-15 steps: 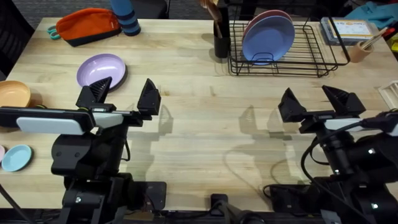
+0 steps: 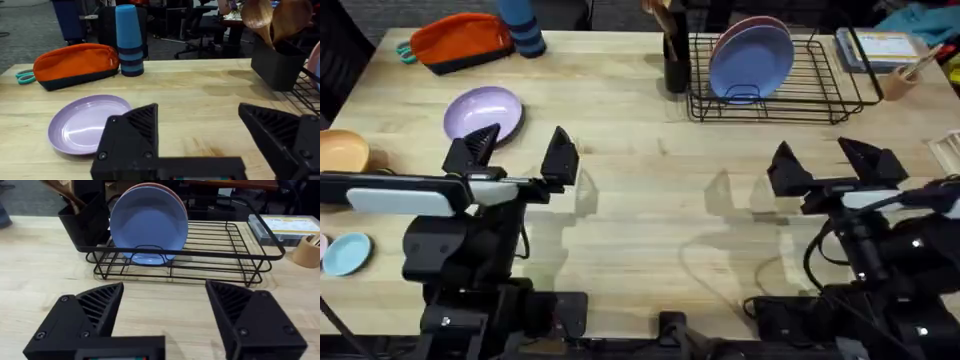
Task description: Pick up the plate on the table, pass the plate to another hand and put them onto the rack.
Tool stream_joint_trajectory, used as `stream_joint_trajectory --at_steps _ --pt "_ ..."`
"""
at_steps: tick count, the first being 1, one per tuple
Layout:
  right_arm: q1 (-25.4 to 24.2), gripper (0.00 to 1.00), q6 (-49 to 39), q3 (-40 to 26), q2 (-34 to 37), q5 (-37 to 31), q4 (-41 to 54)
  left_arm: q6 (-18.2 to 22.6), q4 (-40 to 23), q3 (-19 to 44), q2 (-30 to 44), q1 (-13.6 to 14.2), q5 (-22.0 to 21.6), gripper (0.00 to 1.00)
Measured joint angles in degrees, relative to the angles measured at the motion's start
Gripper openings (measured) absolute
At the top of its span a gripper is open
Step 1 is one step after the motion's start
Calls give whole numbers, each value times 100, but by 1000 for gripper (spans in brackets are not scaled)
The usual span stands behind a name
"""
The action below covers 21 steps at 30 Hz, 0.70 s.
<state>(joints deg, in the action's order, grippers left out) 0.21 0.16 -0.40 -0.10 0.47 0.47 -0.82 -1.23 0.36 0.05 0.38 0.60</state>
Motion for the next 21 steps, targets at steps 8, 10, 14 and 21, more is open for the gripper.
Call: stream_joint_trajectory --at_steps 8,10,14,21 --pt "0 996 -48 -95 9 -28 234 -4 -407 147 0 2 -2 993" --pt "0 996 -61 -618 157 -28 1424 -53 -1463 816 59 2 -6 993" --pt "0 996 -59 -1799 670 65 2576 -227 -2747 2366 662 2 -11 993" --pt "0 996 -59 -3730 1757 212 4011 -282 -4496 4784 2282 2 -19 993"
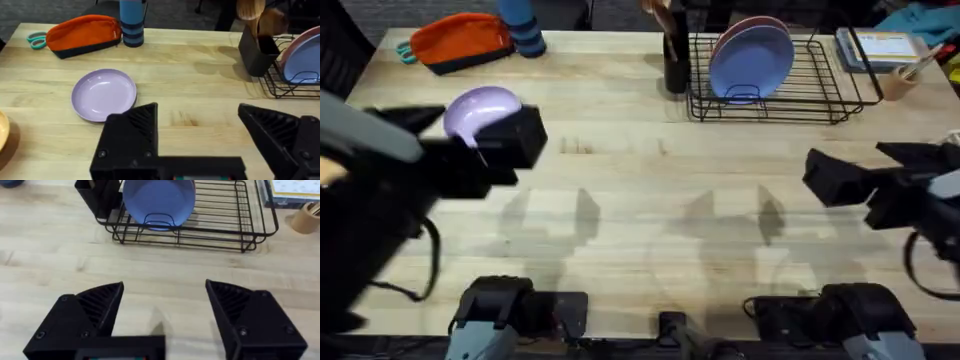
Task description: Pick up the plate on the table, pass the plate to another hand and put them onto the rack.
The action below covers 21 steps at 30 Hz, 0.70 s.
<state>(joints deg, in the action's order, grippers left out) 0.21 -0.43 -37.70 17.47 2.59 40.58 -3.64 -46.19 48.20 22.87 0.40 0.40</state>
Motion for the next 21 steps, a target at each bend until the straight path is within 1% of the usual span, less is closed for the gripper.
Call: stream_joint_trajectory --at_steps 3,8,9,11,14,21 --pt "0 996 -2 -521 412 7 406 -3 -235 607 483 0 42 993" --pt "0 996 8 -1351 1095 22 1032 -6 -549 1442 1067 -2 277 994" --pt "0 996 24 -1824 1597 24 1300 -5 -759 1884 1360 0 359 994" --pt "0 997 24 -1994 1875 24 1302 68 -785 1948 1470 0 413 993" --pt "0 997 38 -1994 1915 24 1263 221 -810 1948 1517 0 434 993" --pt "0 998 44 -1994 1915 22 1219 275 -892 1948 1577 0 362 992"
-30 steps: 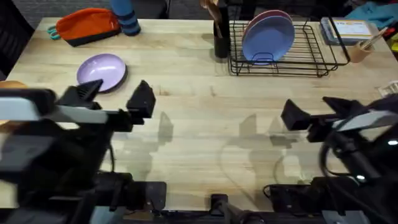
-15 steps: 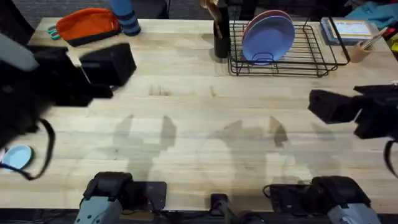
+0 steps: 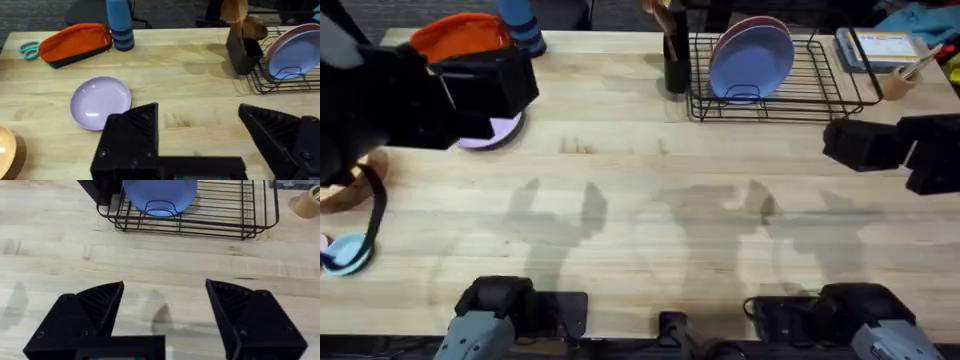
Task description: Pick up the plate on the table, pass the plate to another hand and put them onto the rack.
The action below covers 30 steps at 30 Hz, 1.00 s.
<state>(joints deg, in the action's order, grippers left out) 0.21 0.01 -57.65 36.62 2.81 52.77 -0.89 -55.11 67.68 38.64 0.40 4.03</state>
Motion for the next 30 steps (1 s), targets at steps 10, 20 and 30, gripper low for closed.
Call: stream_joint_trajectory --at_steps 10,20,30 --pt "0 998 0 0 1 -2 0 -386 101 35 1257 -722 -252 991" --pt "0 998 -4 -1 0 -2 0 -516 355 160 2323 -2218 84 994" --pt "0 998 -11 0 2 -2 3 -557 1163 170 3211 -3270 136 993"
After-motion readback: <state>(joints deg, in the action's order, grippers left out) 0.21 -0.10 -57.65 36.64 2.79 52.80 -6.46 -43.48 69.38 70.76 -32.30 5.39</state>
